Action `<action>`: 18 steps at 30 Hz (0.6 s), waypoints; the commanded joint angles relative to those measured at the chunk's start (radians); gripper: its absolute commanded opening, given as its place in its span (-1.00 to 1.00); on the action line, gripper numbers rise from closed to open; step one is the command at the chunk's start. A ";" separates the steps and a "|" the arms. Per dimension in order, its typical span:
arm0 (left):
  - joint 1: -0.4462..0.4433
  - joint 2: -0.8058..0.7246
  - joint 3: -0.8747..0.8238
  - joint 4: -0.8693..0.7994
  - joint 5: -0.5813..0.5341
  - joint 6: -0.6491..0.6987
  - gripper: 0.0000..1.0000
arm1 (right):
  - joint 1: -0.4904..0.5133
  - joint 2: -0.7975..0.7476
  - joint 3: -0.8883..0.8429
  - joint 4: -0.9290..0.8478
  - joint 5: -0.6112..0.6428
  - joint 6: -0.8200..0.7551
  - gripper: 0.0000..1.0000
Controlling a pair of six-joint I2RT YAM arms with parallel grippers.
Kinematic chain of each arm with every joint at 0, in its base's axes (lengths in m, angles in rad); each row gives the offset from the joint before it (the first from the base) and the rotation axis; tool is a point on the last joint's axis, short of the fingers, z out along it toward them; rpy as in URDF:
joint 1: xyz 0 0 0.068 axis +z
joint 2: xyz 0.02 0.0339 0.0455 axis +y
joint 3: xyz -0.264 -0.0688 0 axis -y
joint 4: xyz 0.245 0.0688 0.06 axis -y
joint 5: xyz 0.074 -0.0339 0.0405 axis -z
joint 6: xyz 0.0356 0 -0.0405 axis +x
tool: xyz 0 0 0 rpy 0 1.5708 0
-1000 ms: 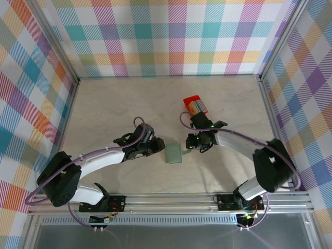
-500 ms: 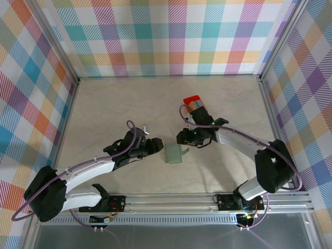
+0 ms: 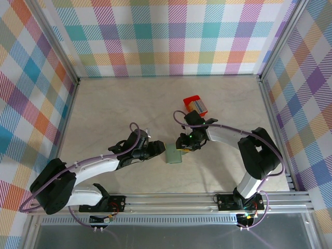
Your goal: Put the credit cards into the card holder
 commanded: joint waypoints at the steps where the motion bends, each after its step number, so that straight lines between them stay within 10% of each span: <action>1: 0.006 0.007 0.005 0.017 0.015 -0.013 0.06 | 0.007 0.022 0.009 0.007 0.013 -0.009 -0.36; 18: 0.006 0.147 0.004 0.100 0.066 -0.010 -0.14 | 0.013 0.032 -0.023 0.038 -0.013 -0.030 -0.40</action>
